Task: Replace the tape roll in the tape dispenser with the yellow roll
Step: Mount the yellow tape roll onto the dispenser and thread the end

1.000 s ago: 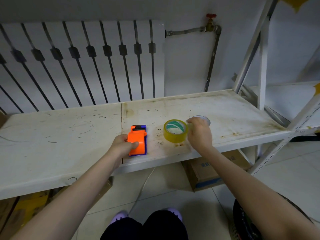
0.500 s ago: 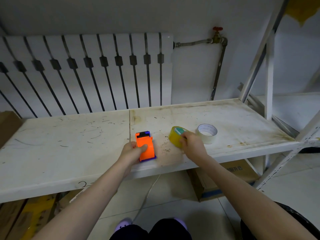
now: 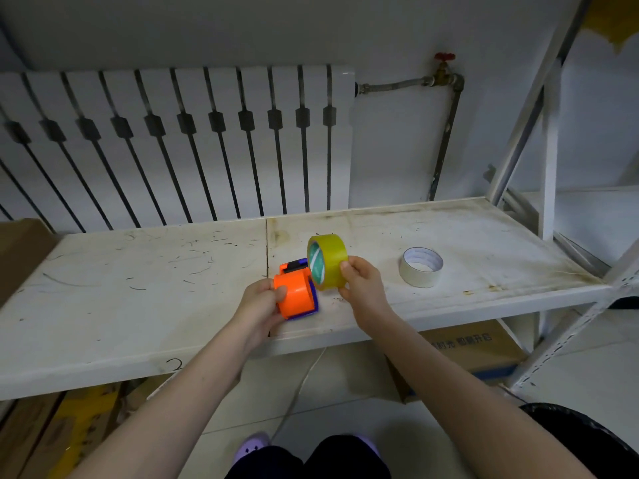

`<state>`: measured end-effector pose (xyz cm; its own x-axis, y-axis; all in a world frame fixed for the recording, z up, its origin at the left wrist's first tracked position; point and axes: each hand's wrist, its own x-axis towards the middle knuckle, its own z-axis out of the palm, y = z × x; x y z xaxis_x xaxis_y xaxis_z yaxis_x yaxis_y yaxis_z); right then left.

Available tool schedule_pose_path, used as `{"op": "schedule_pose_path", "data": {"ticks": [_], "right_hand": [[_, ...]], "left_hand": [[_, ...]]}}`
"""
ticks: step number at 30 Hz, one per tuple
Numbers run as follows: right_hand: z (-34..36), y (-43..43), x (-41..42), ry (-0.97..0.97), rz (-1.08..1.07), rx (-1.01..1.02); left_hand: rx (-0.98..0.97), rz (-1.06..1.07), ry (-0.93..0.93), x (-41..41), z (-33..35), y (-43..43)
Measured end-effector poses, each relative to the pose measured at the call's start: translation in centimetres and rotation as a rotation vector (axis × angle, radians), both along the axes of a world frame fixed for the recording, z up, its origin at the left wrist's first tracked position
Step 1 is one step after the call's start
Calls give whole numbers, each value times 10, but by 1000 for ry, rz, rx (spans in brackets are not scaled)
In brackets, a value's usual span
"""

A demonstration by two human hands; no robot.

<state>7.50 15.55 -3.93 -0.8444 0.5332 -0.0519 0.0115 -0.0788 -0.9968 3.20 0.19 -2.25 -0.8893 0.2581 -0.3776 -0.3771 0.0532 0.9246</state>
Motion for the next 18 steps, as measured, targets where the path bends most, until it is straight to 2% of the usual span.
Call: {"op": "schedule_pose_path", "data": {"ticks": [5, 10, 14, 18], "right_hand": [[-9, -12, 2, 2, -32, -6], [-22, -22, 11, -45, 30, -4], [-21, -27, 17, -50, 29, -7], [-14, -28, 16, -64, -4, -107]], "left_hand": [[111, 55, -59, -4, 5, -2], [191, 110, -123, -11, 17, -6], [180, 147, -135, -17, 22, -11], [97, 121, -71, -16, 20, -10]]}}
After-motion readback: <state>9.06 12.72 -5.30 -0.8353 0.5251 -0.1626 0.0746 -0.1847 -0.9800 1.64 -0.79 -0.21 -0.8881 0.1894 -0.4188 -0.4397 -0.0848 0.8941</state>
